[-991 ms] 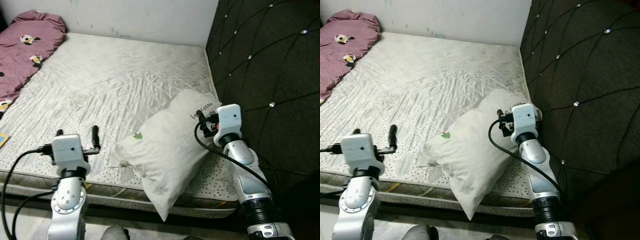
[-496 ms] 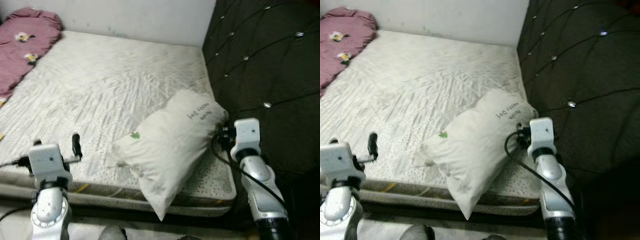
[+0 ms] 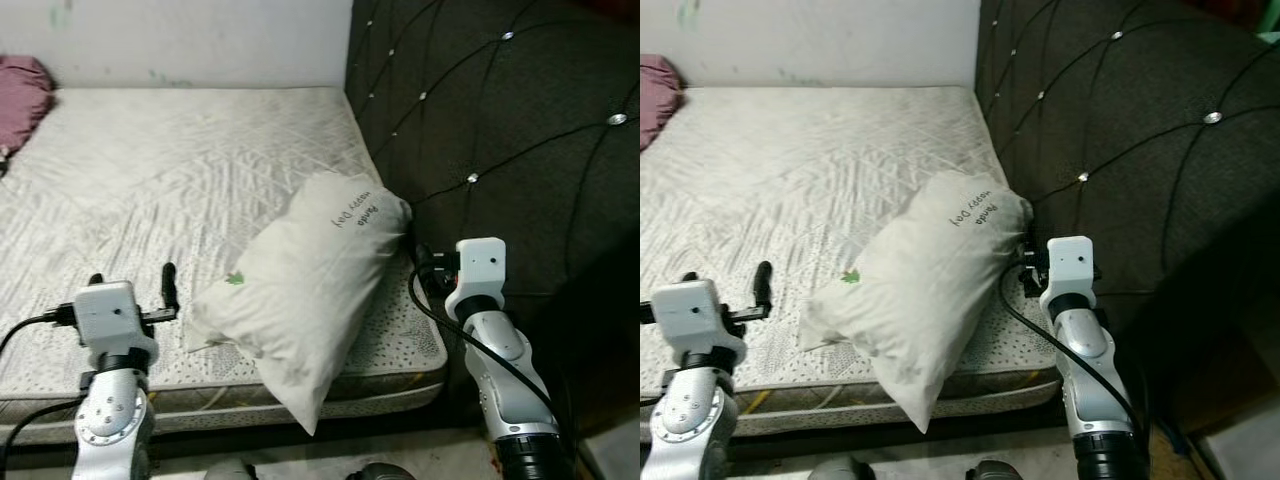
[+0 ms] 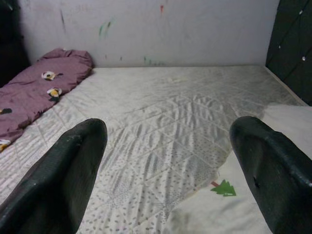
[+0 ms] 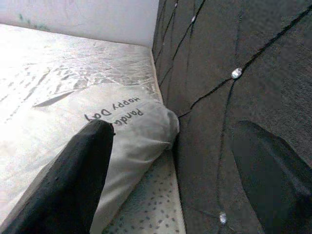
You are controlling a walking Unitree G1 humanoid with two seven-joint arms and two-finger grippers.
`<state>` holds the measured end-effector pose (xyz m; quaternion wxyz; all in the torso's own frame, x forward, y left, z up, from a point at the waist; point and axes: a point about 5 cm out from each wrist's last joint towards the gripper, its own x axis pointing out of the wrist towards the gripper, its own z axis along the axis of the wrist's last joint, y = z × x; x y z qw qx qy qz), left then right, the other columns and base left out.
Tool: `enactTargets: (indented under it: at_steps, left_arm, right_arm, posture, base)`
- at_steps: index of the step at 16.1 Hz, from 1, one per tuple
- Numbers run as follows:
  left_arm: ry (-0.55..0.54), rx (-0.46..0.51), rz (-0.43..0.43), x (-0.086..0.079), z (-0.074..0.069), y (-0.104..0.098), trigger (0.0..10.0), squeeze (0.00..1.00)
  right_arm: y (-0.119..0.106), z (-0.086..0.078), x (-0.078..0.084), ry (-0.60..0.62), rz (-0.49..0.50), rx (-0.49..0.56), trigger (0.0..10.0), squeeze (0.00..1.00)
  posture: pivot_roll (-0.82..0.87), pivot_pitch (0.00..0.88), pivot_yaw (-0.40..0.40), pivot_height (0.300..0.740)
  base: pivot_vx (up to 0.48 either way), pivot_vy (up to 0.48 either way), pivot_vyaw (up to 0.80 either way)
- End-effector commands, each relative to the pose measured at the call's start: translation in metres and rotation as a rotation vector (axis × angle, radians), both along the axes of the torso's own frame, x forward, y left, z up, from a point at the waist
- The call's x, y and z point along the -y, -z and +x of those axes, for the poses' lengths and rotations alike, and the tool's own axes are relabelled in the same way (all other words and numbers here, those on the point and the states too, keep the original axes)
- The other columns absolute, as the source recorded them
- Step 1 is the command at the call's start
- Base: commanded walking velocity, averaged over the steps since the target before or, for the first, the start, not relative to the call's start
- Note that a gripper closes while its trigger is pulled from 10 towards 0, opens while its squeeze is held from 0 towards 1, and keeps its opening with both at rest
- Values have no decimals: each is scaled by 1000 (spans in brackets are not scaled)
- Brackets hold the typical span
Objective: Clean up the room
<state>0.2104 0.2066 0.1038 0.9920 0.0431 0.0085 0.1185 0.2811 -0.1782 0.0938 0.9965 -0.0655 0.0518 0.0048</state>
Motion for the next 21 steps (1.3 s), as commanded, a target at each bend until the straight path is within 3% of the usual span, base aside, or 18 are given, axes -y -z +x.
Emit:
enactTargets:
  at_steps: [1,4,8,10,21]
  left_arm:
    - [0,7,0,0,2,-1,10000,0]
    - [-17,21,29,-4,2,-5,10000,0]
    - [-7,17,32,0,-2,-5,10000,0]
    - [-21,27,34,0,3,-6,10000,0]
    - [-28,59,34,-1,9,-11,10000,0]
  right_arm:
    - [-3,1,0,-4,15,15,10000,0]
    - [-2,3,-11,-65,32,4,10000,0]
    - [-2,6,-16,-94,40,-1,10000,0]
    - [-5,9,-17,-105,42,10,10000,0]
    - [-13,18,-22,-164,9,39,10000,0]
  posture:
    - [-12,0,3,740]
    - [16,0,-25,736]
    - [20,0,-35,691]
    - [15,0,-37,661]
    - [5,0,-52,661]
  base:
    - [0,0,0]
    - [0,0,0]
    - [0,0,0]
    - [0,0,0]
    - [0,0,0]
